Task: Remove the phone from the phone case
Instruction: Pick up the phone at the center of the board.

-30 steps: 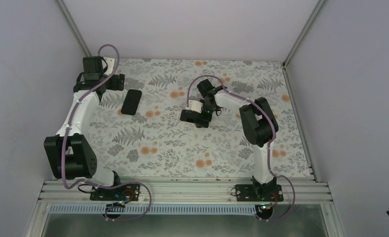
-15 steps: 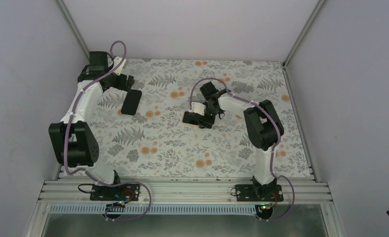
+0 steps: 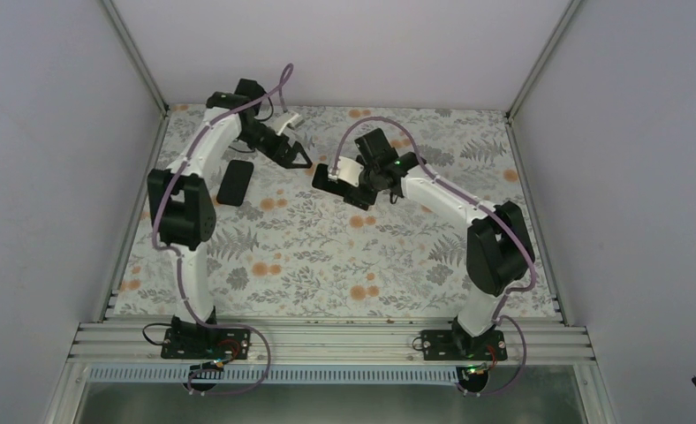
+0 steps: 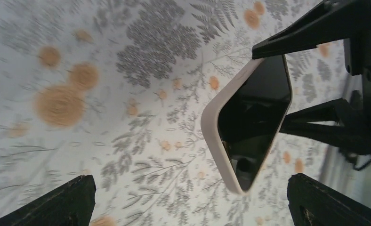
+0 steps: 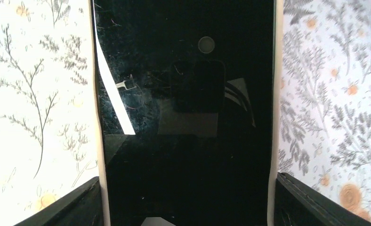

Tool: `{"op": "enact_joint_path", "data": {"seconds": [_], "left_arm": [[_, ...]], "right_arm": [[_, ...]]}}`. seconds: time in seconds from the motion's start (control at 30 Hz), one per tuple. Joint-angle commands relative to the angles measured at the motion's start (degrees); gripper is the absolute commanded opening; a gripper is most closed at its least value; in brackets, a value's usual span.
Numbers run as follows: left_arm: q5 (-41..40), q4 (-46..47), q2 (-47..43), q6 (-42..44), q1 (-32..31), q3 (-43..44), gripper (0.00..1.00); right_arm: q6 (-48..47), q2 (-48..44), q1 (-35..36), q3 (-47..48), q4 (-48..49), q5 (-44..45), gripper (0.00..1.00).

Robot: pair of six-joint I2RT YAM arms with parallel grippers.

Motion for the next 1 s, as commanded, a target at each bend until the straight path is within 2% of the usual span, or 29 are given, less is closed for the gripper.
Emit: {"op": "enact_joint_path", "data": {"seconds": [0.0,0.3,0.43,0.5,0.6,0.77,0.83,0.97], "left_arm": [[11.82,-10.5,7.3,-1.18,0.02,5.41,1.0],[15.42,-10.49,11.38,-4.82,-2.55,9.64,1.0],[17.5,-10.85,11.94,-4.54,-2.91,10.44,0.92],[18.29,-11.22,12.08,-4.13,-3.14,10.44,0.79],[19.2,-11.39,12.32,-3.69,-3.47,9.74,0.5],[19.87,-11.46,12.23,-3.11,-3.69,8.94,0.19],[19.72,-11.48,12.15,-2.99,-3.65,9.23,0.05],[19.65,-11.48,10.92,-1.26,-3.68,11.0,0.02]], "right_arm": [[3.08,-0.66,1.37,2.98,5.4,3.49,0.61],[3.68,1.1,2.79,6.13,6.86,4.19,0.61],[3.59,1.98,3.22,7.19,6.95,4.17,0.61],[3.8,2.26,3.33,7.57,7.2,4.24,0.61],[4.41,2.49,3.33,7.79,7.97,4.63,0.61],[5.04,1.9,3.38,7.63,8.51,4.89,0.61],[4.86,1.4,3.38,7.65,7.87,4.27,0.64],[3.77,-0.91,3.13,7.73,2.98,-1.92,0.85]]}}
